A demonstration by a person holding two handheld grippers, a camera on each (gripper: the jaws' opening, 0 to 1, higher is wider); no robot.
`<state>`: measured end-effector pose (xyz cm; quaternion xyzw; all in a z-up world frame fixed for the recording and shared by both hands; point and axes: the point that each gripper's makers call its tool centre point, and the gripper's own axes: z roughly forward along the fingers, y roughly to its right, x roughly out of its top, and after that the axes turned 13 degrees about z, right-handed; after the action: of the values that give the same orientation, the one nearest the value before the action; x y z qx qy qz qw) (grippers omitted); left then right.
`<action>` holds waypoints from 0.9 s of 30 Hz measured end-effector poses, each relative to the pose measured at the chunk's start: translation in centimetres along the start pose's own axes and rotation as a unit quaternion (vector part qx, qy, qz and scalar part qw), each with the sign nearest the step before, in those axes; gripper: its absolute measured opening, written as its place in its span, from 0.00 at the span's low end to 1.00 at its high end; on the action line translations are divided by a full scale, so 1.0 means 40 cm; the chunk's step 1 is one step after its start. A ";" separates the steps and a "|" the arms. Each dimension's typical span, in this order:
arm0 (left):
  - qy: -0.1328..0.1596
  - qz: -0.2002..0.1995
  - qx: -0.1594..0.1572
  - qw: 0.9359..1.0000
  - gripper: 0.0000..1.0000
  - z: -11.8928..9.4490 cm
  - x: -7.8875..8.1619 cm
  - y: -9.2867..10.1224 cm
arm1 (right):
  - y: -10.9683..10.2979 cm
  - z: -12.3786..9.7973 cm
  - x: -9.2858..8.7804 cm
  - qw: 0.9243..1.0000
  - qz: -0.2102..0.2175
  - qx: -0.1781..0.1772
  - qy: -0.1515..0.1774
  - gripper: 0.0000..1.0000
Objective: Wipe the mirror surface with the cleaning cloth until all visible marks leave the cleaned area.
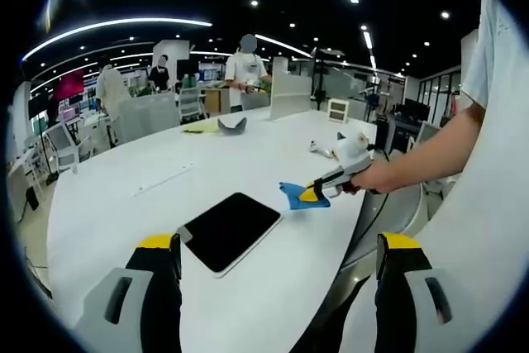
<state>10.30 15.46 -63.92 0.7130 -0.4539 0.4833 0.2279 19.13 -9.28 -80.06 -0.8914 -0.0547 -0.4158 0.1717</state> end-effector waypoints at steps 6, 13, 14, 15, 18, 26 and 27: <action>-0.001 0.000 -0.003 1.000 0.99 0.006 -0.002 -0.001 | 0.032 -0.005 -0.004 1.000 0.012 -0.013 0.001 0.03; -0.006 -0.001 -0.004 1.000 0.99 0.014 -0.003 -0.014 | 0.055 0.009 -0.025 1.000 0.012 -0.019 -0.012 0.03; -0.006 0.000 -0.005 1.000 0.99 0.016 -0.002 -0.014 | 0.058 0.010 -0.030 1.000 0.011 -0.021 -0.016 0.03; -0.005 0.000 -0.006 1.000 0.99 0.018 -0.001 -0.016 | 0.063 0.012 -0.037 0.999 0.013 -0.023 -0.020 0.03; -0.005 -0.001 -0.006 1.000 0.99 0.022 0.002 -0.025 | 0.070 0.012 -0.045 0.999 0.012 -0.026 -0.023 0.03; -0.007 -0.001 -0.009 1.000 0.99 0.035 0.008 -0.043 | 0.082 0.032 -0.082 0.998 0.013 -0.033 -0.043 0.03; -0.007 0.000 -0.009 1.000 0.99 0.036 0.009 -0.044 | 0.080 0.035 -0.090 0.998 0.010 -0.033 -0.049 0.03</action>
<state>12.58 15.07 -63.99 0.7144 -0.4596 0.4743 0.2310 18.58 -11.61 -84.45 -0.9165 -0.0409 -0.3711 0.1433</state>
